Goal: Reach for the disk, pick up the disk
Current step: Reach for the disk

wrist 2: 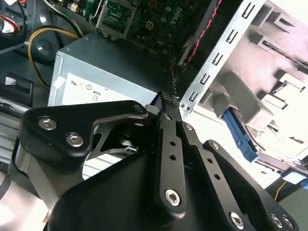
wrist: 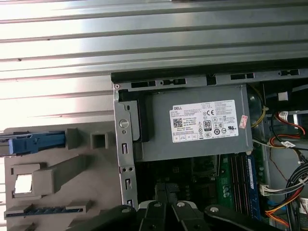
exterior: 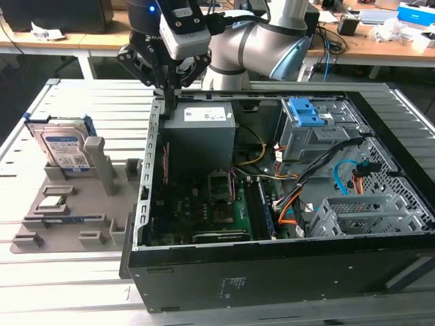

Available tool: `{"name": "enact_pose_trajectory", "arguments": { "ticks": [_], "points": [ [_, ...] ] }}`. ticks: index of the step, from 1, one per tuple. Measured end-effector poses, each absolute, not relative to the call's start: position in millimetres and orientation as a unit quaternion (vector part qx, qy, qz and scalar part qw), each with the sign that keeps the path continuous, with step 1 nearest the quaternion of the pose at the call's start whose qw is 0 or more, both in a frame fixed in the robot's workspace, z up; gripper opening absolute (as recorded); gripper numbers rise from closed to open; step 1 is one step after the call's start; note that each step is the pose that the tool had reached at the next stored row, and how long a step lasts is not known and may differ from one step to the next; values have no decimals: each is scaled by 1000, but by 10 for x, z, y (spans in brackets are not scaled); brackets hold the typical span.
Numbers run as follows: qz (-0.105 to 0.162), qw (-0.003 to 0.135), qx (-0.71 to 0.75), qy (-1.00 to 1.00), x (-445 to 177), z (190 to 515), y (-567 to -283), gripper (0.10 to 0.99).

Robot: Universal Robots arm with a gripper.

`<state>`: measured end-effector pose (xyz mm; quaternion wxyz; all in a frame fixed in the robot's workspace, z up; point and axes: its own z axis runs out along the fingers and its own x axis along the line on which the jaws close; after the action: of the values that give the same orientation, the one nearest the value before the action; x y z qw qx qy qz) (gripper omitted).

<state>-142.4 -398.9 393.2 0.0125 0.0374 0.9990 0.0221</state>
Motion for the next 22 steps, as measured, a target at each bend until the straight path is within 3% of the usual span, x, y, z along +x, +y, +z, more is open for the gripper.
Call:
{"name": "enact_pose_trajectory", "arguments": {
  "ticks": [22],
  "points": [
    [22, 12, 37, 999, -1982, 3933, -3988, 106]
  ]
}}
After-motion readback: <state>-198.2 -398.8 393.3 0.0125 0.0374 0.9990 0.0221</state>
